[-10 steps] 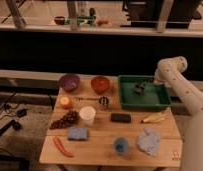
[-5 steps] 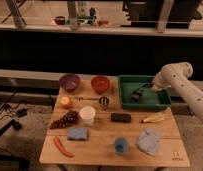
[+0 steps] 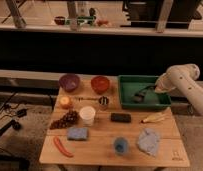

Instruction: Wipe tray with brush

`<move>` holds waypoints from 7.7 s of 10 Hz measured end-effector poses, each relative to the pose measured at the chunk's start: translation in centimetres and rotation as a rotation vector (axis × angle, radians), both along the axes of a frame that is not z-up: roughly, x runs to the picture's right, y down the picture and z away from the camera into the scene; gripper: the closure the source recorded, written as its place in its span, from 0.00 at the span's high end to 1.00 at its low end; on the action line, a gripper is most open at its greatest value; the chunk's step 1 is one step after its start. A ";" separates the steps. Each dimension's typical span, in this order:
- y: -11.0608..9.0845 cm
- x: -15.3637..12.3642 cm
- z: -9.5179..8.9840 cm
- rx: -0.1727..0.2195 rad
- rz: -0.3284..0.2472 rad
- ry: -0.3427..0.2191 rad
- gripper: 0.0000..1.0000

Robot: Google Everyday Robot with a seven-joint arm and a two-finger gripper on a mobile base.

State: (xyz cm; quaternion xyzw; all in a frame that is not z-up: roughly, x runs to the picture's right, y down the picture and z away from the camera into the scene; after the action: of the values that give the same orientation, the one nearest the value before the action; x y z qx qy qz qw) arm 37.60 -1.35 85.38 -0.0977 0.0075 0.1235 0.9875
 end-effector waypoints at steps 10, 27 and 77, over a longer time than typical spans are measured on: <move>-1.8 9.0 2.5 -0.018 0.040 0.205 0.00; -1.6 -1.9 4.7 -0.035 -0.060 0.051 0.00; -2.7 0.4 -1.6 0.016 0.184 -0.076 0.00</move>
State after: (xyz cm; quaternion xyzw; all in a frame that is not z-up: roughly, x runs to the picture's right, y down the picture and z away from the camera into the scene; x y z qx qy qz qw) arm 37.99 -4.09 83.80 -0.0950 -0.0401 0.2099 0.9723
